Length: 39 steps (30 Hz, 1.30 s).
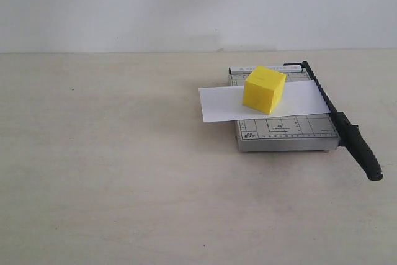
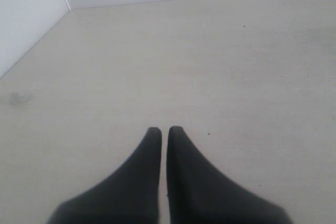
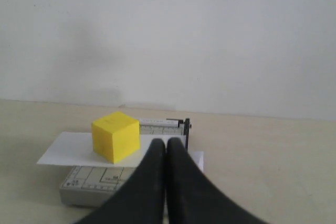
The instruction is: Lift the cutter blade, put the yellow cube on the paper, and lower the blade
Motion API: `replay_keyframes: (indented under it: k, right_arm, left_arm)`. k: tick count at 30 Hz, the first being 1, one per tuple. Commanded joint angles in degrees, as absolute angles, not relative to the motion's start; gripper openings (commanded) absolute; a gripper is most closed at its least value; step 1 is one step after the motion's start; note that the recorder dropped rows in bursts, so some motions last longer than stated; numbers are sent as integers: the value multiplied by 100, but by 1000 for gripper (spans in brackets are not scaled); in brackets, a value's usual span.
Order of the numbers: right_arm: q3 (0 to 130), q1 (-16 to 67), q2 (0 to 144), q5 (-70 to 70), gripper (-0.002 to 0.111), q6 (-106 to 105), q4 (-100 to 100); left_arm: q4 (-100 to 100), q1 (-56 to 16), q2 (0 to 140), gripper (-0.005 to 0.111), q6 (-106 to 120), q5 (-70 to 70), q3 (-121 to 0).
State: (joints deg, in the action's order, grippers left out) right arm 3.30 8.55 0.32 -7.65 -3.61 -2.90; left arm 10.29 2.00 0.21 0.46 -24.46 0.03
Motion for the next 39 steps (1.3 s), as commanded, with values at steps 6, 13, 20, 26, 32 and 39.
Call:
replay_keyframes:
  k: [6,13,20,26,32,39]
  right_arm:
    - [0,858,0,-899,0,0,-217]
    - [0,858,0,-1012,0,0,-217]
    - [0,858,0,-1012,0,0,-217]
    - [0,858,0,-1012,0,0,-217]
    - [0,858,0,-1012,0,0,-217]
    - [0,858,0,-1012,0,0,-217]
  left_arm:
    - [1032,215,0,4,0,-2380,0]
    - [1032,215,0,4,0,-2380,0]
    - [1032,215,0,4,0,-2380,0]
    - [1032,215,0,4,0,-2380,0]
    - [1032,215,0,4,0,-2380,0]
    - [1032,215,0,4,0,-2380,0]
